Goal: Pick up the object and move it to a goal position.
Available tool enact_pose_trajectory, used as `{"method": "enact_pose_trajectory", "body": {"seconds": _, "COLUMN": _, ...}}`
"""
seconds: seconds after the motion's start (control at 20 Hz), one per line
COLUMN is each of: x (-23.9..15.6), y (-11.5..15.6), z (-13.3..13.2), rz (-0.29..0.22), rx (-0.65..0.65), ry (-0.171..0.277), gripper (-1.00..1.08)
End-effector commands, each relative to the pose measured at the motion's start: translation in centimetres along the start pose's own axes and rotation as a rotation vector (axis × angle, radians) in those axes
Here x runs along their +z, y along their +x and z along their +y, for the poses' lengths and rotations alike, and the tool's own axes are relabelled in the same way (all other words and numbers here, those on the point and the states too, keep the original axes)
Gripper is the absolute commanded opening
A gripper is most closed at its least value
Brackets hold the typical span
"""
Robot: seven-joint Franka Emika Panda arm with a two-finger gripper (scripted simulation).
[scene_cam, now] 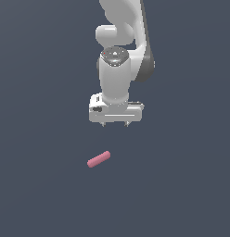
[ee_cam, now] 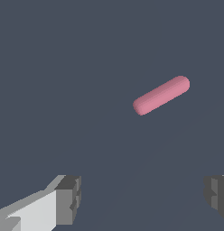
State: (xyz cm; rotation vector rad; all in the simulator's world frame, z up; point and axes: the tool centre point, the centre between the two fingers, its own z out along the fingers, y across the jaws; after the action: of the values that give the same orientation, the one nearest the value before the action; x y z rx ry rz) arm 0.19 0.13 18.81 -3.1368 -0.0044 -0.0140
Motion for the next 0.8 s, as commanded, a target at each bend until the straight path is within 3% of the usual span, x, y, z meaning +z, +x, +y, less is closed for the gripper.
{"method": "enact_pose_trajectory", "body": {"seconds": 0.0, "x": 0.0, "y": 0.0, "z": 0.0, "rz": 0.000, "rx": 0.000, "ry": 0.000, "gripper": 1.00}}
{"method": "enact_pose_trajectory", "body": {"seconds": 0.75, "x": -1.1, "y": 0.6, "z": -1.0, "rz": 0.010, "rx": -0.008, "ry": 0.013, "gripper": 1.00}}
